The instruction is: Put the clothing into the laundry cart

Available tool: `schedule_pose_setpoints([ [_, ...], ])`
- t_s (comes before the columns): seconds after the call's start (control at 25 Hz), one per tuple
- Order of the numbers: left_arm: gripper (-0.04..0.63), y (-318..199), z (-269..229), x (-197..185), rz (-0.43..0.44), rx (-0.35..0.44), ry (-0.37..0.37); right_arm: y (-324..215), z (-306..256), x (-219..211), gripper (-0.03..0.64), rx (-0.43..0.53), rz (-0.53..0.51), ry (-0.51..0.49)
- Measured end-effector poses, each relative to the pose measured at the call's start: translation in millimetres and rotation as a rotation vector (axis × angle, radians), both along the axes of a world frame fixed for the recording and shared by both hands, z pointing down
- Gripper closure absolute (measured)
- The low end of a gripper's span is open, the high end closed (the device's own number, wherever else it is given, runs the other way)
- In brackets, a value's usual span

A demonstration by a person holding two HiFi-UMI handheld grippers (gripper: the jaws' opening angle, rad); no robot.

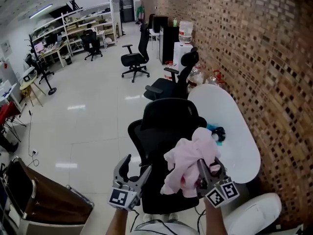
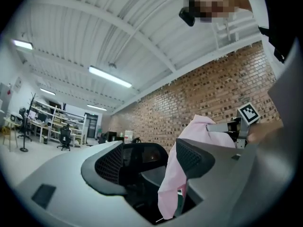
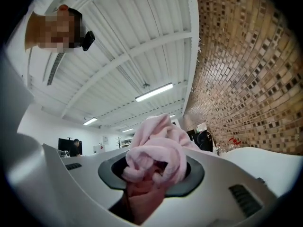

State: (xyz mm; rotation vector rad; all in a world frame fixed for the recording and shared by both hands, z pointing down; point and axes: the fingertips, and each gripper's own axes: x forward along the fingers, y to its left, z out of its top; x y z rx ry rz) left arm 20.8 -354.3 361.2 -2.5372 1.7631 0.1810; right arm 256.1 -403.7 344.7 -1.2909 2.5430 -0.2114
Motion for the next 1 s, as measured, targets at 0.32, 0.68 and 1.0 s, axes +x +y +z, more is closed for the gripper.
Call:
schedule_pose_setpoints([
  [0.32, 0.253, 21.9, -3.7, -2.8, -0.064, 0.005, 0.021, 9.2, 7.2, -10.7, 0.457, -0.043, -0.091, -0.088],
  [0.68, 0.253, 81.2, -16.3, -35.1, -0.308, 0.024, -0.019, 21.4, -18.3, -74.5, 0.459, 0.013, -0.362, -0.127],
  [1.0, 0.253, 165.9, -25.2, -99.6, -0.594, 0.021, -0.026, 59.0, -31.2, -183.1, 0.459, 0.021, -0.661, -0.148],
])
